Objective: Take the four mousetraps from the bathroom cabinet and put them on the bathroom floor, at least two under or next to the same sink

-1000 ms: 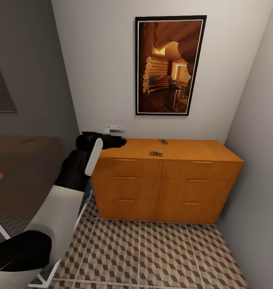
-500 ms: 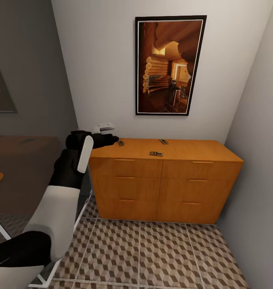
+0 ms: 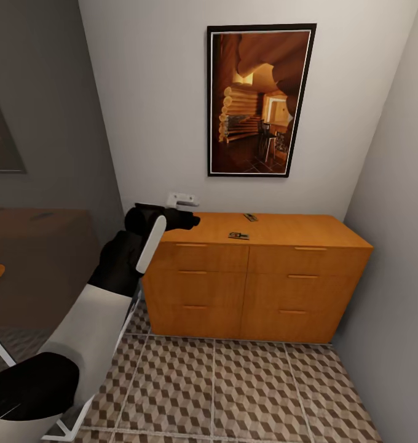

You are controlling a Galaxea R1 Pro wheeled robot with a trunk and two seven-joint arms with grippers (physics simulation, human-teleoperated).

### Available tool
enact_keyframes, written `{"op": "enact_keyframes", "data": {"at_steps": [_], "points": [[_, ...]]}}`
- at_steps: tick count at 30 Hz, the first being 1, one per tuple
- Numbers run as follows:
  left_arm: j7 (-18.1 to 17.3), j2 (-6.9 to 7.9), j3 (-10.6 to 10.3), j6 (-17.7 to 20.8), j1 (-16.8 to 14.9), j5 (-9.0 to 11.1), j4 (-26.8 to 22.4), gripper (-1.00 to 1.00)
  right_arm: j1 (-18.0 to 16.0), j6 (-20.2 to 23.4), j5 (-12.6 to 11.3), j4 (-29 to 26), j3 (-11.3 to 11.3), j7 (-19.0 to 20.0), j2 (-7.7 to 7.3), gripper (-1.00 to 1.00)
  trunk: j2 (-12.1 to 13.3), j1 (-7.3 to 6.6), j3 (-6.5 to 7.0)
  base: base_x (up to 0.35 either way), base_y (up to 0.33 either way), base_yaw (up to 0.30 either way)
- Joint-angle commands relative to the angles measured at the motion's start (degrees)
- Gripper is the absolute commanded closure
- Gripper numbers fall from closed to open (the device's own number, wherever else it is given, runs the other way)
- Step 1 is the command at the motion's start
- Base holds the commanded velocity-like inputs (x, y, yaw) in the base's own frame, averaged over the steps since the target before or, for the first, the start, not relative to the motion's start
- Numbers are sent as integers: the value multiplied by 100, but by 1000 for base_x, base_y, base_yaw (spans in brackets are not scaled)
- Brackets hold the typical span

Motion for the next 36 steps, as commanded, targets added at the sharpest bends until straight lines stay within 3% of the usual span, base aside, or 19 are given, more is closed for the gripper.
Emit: {"op": "enact_keyframes", "data": {"at_steps": [1, 12, 15, 17, 21, 25, 27, 36], "points": [[60, 4, -19, 20, -5, 62, -2, -100, -4, -18, -15, 6, 32, -10, 0, 100, -3, 0, -6, 0, 0, 0], [77, 116, 52, 20, -5, 65, -28, -100, -4, -18, -15, 6, 32, -10, -3, 100, -3, 0, -6, 0, 0, 0], [81, 136, 340, 20, -5, 65, -43, -100, -4, -18, -15, 6, 32, -10, -3, 100, -3, 0, -6, 0, 0, 0], [83, 136, 664, 17, -5, 65, -60, -100, -4, -18, -15, 6, 32, -10, -3, 100, -3, 0, -6, 0, 0, 0], [86, 137, 984, 13, -5, 62, -78, -100, -4, -18, -15, 6, 32, -10, -3, 100, -3, 0, -6, 0, 0, 0], [114, 148, 1150, -7, -5, 48, -108, -100, -4, -18, -15, 6, 32, -10, 2, 100, -3, 0, -6, 0, 0, 0], [463, 150, 1349, -79, -5, 43, -120, -100, -4, -18, -15, 6, 32, -10, 5, 100, -3, 0, -6, 0, 0, 0], [1623, 120, 1438, -475, -5, 59, -141, -100, -4, -18, -15, 6, 32, -10, 4, 100, -3, 0, -6, 0, 0, 0]]}}
